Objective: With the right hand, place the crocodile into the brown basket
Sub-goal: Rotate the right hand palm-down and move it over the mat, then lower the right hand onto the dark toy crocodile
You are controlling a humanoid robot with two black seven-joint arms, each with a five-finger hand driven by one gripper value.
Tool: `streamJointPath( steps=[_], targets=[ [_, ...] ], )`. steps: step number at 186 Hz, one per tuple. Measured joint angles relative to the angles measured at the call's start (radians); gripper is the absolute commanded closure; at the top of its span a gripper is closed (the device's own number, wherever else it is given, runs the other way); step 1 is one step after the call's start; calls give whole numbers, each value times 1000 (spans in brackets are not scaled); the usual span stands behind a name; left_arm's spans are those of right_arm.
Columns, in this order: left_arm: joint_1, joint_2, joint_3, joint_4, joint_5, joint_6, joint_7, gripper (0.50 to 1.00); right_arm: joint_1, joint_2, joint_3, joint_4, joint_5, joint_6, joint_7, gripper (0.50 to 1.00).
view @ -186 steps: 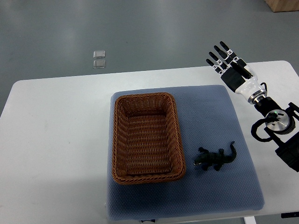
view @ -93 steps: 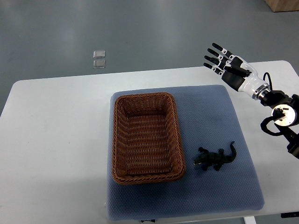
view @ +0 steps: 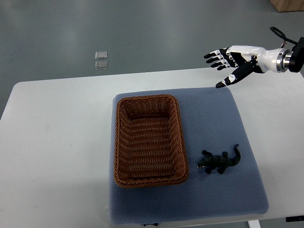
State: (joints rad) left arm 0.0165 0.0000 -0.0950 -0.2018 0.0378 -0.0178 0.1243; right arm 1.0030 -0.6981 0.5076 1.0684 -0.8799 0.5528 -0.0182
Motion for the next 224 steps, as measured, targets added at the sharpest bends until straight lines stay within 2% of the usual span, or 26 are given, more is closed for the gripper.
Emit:
streamJointPath(
  steps=[21, 61, 117, 147, 224],
  targets=[
    [0, 0, 2, -16, 2, -1, 0, 500, 77, -63, -84, 105, -79, 48, -42, 574],
    [-4, 0, 5, -20, 2, -1, 0, 500, 144, -159, -166, 292, -117, 58, -139, 574],
    [-6, 0, 6, -19, 1, -1, 0, 500, 121, -280, -259, 451, -122, 58, -155, 583],
    [-6, 0, 7, -18, 1, -1, 0, 500, 83, -284, -262, 479, -144, 58, -155, 585],
    [-6, 0, 7, -12, 0, 1, 0, 500, -29, -215, -262, 479, -217, 58, -149, 589]
  ],
)
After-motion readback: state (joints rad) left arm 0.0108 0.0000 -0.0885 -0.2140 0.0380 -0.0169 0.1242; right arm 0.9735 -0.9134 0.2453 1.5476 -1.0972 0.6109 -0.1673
